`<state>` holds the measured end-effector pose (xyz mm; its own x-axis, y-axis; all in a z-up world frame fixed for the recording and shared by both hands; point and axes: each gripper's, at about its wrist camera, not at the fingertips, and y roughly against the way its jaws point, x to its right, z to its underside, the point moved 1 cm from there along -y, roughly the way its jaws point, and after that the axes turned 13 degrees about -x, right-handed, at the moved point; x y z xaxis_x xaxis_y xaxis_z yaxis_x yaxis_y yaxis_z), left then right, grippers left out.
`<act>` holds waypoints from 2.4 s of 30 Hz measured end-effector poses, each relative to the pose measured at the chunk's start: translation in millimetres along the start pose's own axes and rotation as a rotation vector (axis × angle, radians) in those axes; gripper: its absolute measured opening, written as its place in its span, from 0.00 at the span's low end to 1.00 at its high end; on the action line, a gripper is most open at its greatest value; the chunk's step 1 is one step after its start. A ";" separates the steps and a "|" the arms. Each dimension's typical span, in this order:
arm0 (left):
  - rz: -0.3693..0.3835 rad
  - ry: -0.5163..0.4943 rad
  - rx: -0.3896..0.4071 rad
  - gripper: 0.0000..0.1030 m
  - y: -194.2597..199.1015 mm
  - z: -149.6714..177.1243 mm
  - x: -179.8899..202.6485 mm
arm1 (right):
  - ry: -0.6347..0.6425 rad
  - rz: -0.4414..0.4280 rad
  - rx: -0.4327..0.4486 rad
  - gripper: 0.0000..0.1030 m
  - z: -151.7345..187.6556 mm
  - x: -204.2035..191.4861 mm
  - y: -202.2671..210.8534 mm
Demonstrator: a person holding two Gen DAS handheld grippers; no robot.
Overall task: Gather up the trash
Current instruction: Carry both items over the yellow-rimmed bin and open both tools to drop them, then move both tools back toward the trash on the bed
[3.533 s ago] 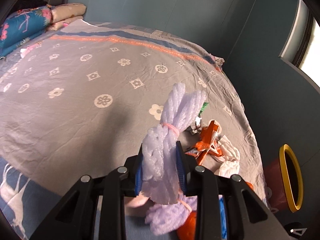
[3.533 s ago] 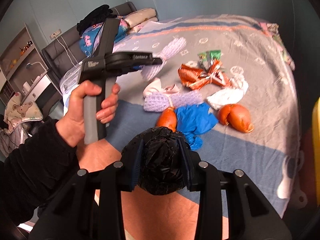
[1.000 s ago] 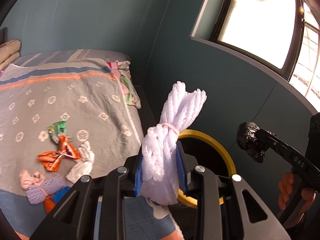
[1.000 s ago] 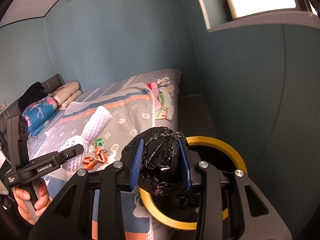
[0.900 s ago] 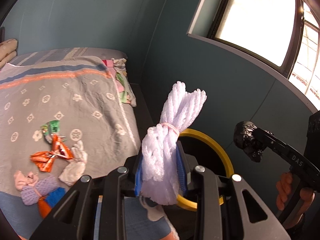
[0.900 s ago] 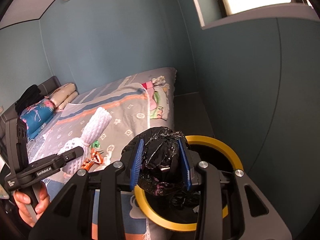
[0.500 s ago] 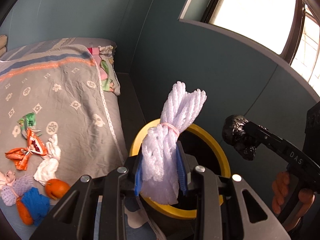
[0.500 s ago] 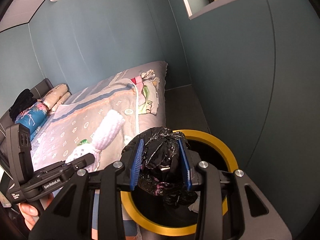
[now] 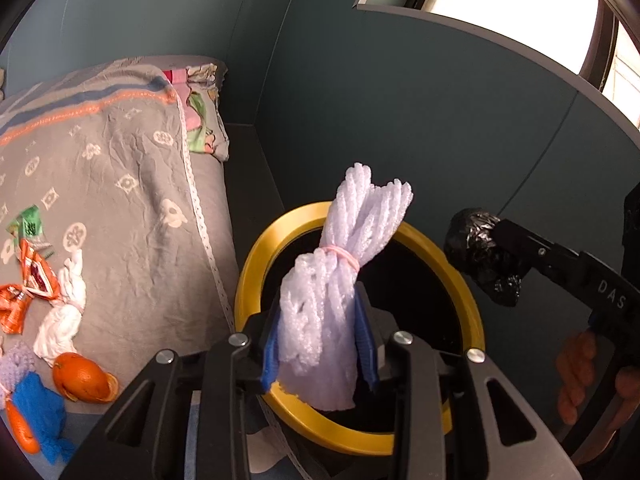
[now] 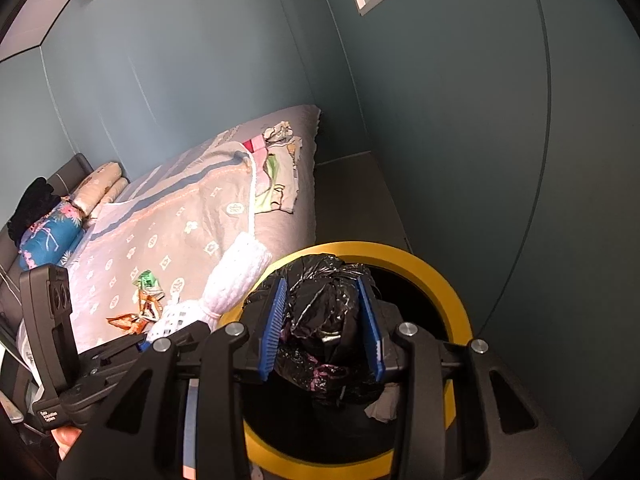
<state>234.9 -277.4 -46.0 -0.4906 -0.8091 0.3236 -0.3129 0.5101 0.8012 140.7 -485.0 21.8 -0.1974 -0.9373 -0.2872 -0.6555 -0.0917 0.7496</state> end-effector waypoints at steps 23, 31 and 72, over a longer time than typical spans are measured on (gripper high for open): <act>-0.028 0.067 0.066 0.85 37.0 12.9 -38.2 | -0.053 -0.003 -0.037 0.59 3.3 -2.6 -9.2; -0.060 0.131 0.128 0.87 82.2 19.8 -70.7 | 0.017 -0.024 -0.019 0.60 1.9 -38.2 8.2; -0.366 0.408 0.192 0.92 195.5 89.9 -275.0 | 0.375 -0.164 -0.166 0.64 34.9 -280.0 -53.7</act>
<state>235.6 71.1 -23.6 0.0187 -0.9702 0.2415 -0.5639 0.1893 0.8039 205.7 -206.0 41.2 0.1978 -0.9603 -0.1966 -0.5237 -0.2731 0.8070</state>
